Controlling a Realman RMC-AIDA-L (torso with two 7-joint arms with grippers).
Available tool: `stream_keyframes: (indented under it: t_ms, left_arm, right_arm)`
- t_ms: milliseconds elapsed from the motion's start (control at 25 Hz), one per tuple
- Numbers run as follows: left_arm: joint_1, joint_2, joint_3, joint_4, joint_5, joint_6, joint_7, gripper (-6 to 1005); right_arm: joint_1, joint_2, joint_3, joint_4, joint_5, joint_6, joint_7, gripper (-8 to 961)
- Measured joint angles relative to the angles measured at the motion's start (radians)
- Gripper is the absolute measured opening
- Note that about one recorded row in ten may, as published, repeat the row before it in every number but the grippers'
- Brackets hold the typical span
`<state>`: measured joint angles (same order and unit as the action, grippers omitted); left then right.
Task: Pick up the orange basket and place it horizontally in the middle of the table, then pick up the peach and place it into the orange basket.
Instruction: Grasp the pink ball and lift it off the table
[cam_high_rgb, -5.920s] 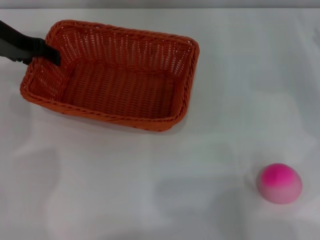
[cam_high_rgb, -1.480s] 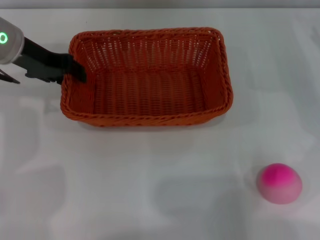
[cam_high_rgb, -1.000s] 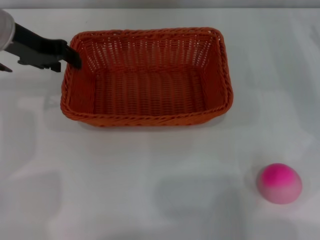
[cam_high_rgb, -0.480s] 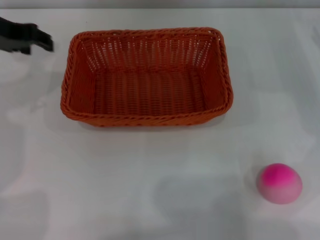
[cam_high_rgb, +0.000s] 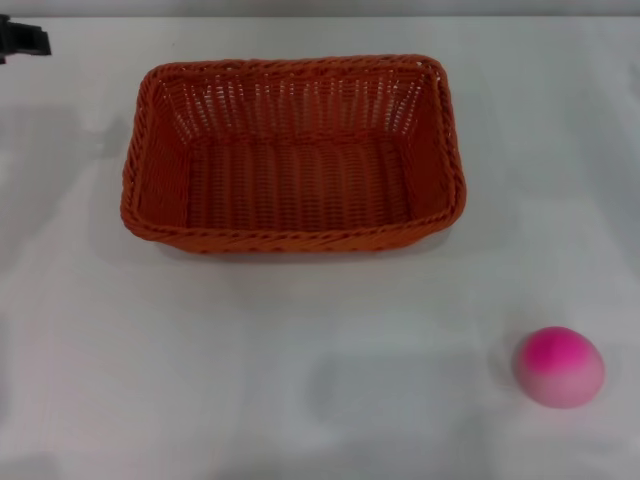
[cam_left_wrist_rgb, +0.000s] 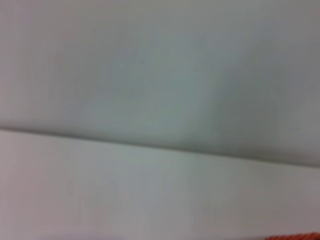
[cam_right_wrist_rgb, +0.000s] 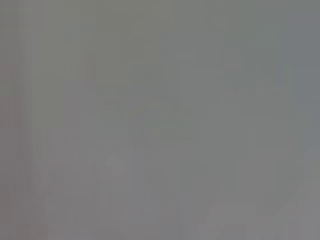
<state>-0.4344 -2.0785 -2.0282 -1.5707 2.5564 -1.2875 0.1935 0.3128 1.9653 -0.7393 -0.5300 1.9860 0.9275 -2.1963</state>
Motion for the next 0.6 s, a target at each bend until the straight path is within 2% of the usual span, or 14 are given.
stream_keyframes:
  t_ms: [160,280,480,520,600]
  left_arm:
    - [0.061,0.0,-0.004,-0.011,-0.06,0.052,0.046,527]
    - [0.096,0.0,-0.005,-0.016,-0.095,0.085,0.073,527]
    - [0.135,0.0,-0.027,-0.024,-0.137,0.104,0.098,527]
    - [0.138,0.0,-0.032,-0.024,-0.138,0.104,0.101,527]
    - [0.141,0.0,-0.04,-0.024,-0.142,0.103,0.107,527]
  right_arm:
    - [-0.022,-0.052,0.0,-0.002,-0.092,0.134,0.11,858]
    - [-0.032,-0.081,0.002,0.002,-0.165,0.215,0.181,857]
    - [-0.064,-0.116,0.011,0.0,-0.273,0.371,0.266,859]
    - [-0.079,-0.128,0.011,0.0,-0.302,0.431,0.291,859]
    - [-0.087,-0.132,0.011,0.001,-0.312,0.451,0.302,860]
